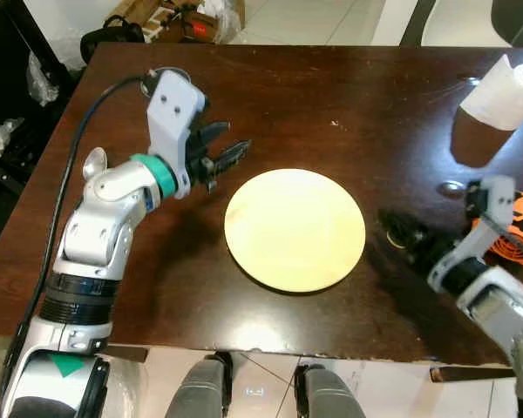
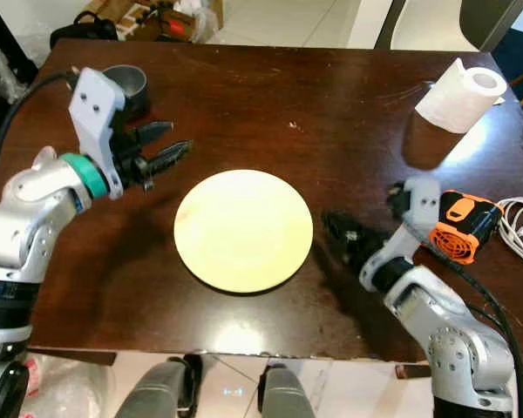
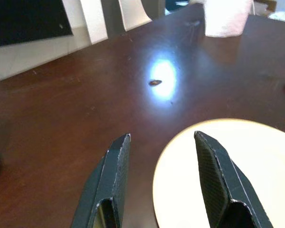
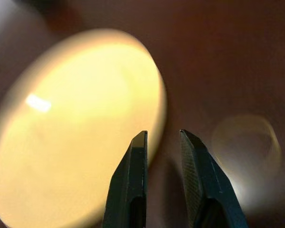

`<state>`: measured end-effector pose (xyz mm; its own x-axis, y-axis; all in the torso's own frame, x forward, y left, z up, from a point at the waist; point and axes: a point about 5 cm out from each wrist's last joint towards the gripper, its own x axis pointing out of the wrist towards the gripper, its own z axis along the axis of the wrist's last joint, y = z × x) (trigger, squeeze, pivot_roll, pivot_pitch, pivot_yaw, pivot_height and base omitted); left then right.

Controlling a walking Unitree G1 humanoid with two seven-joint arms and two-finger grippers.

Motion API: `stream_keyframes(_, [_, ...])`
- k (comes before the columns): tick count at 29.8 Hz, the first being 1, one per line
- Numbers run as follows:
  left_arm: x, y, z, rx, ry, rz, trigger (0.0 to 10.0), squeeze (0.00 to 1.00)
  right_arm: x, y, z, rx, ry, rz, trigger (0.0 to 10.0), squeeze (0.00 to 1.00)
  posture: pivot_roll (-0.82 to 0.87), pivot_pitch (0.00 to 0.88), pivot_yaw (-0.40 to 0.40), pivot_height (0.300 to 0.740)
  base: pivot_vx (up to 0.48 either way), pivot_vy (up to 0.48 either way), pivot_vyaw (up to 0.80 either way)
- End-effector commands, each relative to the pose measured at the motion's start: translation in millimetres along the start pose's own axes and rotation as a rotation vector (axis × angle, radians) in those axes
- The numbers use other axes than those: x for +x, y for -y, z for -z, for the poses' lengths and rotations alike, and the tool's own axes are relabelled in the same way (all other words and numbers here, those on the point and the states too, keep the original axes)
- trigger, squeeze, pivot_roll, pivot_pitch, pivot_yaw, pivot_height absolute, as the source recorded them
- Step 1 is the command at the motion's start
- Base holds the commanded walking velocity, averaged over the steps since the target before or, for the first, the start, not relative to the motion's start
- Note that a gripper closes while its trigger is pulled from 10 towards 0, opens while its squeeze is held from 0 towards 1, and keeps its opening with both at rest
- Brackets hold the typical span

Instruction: Setting the table

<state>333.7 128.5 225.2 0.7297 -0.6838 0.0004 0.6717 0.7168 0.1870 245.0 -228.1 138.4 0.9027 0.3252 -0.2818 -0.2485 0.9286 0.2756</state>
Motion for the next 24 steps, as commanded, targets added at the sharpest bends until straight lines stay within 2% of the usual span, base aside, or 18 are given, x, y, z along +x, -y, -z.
stream_keyframes(1, [-1.8, 3.0, 11, -0.017, -0.047, 0.018, 10.0, 0.00, -1.4, 11.5, 11, -0.055, -0.043, 0.067, 10.0, 0.00, 0.00, 0.049, 0.089, 0.740, 0.000, 0.000, 0.00])
stream_keyframes(3, [-2.1, 3.5, 13, -0.021, -0.051, 0.020, 10.0, 0.00, -2.3, 14.9, 11, -0.060, -0.033, 0.086, 10.0, 0.00, 0.00, 0.049, 0.089, 0.740, 0.000, 0.000, 0.00])
stream_keyframes(4, [-2.9, 3.2, 15, -0.037, -0.062, 0.021, 10.0, 0.00, -4.0, 19.6, 5, -0.060, 0.006, 0.121, 10.0, 0.00, 0.00, 0.049, 0.089, 0.740, 0.000, 0.000, 0.00])
stream_keyframes(5, [-7.2, 2.4, 24, -0.088, -0.110, 0.056, 10.0, 0.00, -8.4, 22.4, -14, -0.125, 0.125, 0.181, 10.0, 0.00, 0.00, 0.046, 0.099, 0.740, 0.000, 0.000, 0.00])
stream_keyframes(6, [-7.2, 2.4, 24, -0.088, -0.110, 0.056, 10.0, 0.00, -8.4, 22.4, -14, -0.125, 0.125, 0.181, 10.0, 0.00, 0.00, 0.046, 0.099, 0.740, 0.000, 0.000, 0.00])
stream_keyframes(7, [-17.3, 1.6, 38, -0.184, -0.196, 0.145, 10.0, 0.00, -18.0, 12.3, -47, -0.205, 0.359, 0.198, 10.0, 0.00, 0.00, 0.044, 0.109, 0.740, 0.000, 0.000, 0.00])
stream_keyframes(8, [-20.8, 1.3, 42, -0.209, -0.219, 0.175, 10.0, 0.00, -21.1, 6.4, -55, -0.217, 0.426, 0.186, 10.0, 0.00, -0.01, 0.044, 0.111, 0.740, 0.000, 0.000, 0.00])
stream_keyframes(9, [-20.8, 1.3, 42, -0.209, -0.219, 0.175, 10.0, 0.00, -21.1, 6.4, -55, -0.217, 0.426, 0.186, 10.0, 0.00, -0.01, 0.044, 0.111, 0.740, 0.000, 0.000, 0.00])
stream_keyframes(11, [-25.5, 0.8, 46, -0.252, -0.244, 0.247, 10.0, 0.00, -21.8, -9.6, -65, -0.228, 0.514, 0.132, 10.0, 0.00, -0.01, 0.043, 0.119, 0.740, 0.000, 0.000, 0.00])
stream_keyframes(15, [-24.9, -0.4, 49, -0.294, -0.255, 0.271, 10.0, 0.00, -20.0, -19.4, -67, -0.235, 0.552, 0.099, 10.0, 0.00, -0.01, 0.043, 0.120, 0.740, 0.000, 0.000, 0.00])
stream_keyframes(17, [-17.9, 1.9, 66, -0.318, -0.302, 0.236, 10.0, 0.00, -12.1, -27.1, -62, -0.217, 0.561, 0.072, 10.0, 0.00, -0.01, 0.038, 0.126, 0.740, 0.000, 0.000, 0.00])
stream_keyframes(21, [-10.5, 11.6, 82, -0.313, -0.352, 0.211, 10.0, 0.00, -1.1, -30.0, -49, -0.206, 0.540, 0.070, 10.0, 0.00, -0.02, 0.039, 0.129, 0.740, 0.000, 0.000, 0.00])
stream_keyframes(24, [-9.7, 13.1, 83, -0.315, -0.356, 0.210, 10.0, 0.00, 0.2, -29.7, -47, -0.207, 0.538, 0.076, 10.0, 0.00, -0.02, 0.039, 0.129, 0.740, 0.000, 0.000, 0.00])
